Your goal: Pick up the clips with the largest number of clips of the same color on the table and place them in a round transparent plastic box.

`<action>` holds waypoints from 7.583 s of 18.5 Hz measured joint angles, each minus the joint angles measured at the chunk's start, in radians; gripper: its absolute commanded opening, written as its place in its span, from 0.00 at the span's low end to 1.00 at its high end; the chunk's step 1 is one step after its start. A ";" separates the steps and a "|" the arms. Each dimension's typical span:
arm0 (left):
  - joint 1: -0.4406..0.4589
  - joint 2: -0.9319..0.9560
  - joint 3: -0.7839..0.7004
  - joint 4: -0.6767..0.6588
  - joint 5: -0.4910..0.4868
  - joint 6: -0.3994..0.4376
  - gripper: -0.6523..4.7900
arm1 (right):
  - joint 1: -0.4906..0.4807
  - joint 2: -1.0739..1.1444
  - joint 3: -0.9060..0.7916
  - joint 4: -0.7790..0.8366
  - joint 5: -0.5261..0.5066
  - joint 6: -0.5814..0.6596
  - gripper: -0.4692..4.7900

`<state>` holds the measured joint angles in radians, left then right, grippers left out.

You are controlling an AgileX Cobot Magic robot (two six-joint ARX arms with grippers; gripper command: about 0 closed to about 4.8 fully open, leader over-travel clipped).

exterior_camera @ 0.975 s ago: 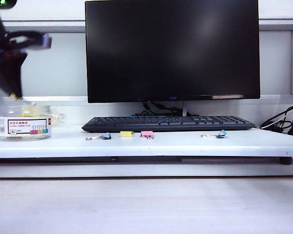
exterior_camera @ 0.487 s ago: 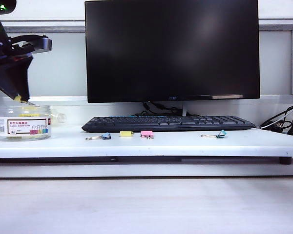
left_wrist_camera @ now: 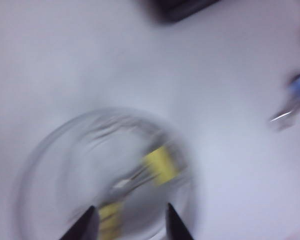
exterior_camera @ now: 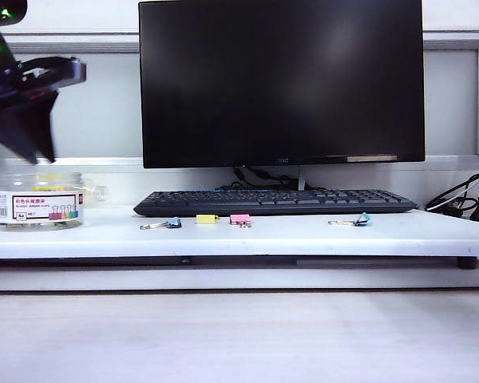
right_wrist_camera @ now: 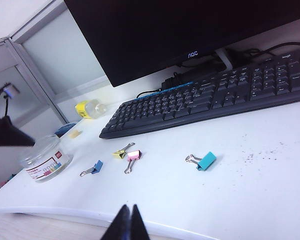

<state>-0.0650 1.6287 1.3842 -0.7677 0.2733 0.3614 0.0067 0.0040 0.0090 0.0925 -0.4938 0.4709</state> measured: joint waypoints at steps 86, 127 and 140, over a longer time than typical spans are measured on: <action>-0.541 0.273 -0.121 0.651 -0.404 -0.556 0.51 | 0.000 0.000 0.000 0.006 -0.027 0.000 0.09; -0.541 0.242 -0.036 0.509 -0.399 -0.507 0.34 | 0.000 0.000 0.000 0.022 -0.027 0.000 0.09; -0.476 0.030 -0.033 0.269 -0.532 -0.402 0.34 | 0.000 0.000 0.000 0.022 -0.026 0.000 0.09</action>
<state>-0.5411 1.6588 1.3514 -0.4988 -0.2588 -0.0406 0.0067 0.0040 0.0090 0.1146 -0.5201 0.4709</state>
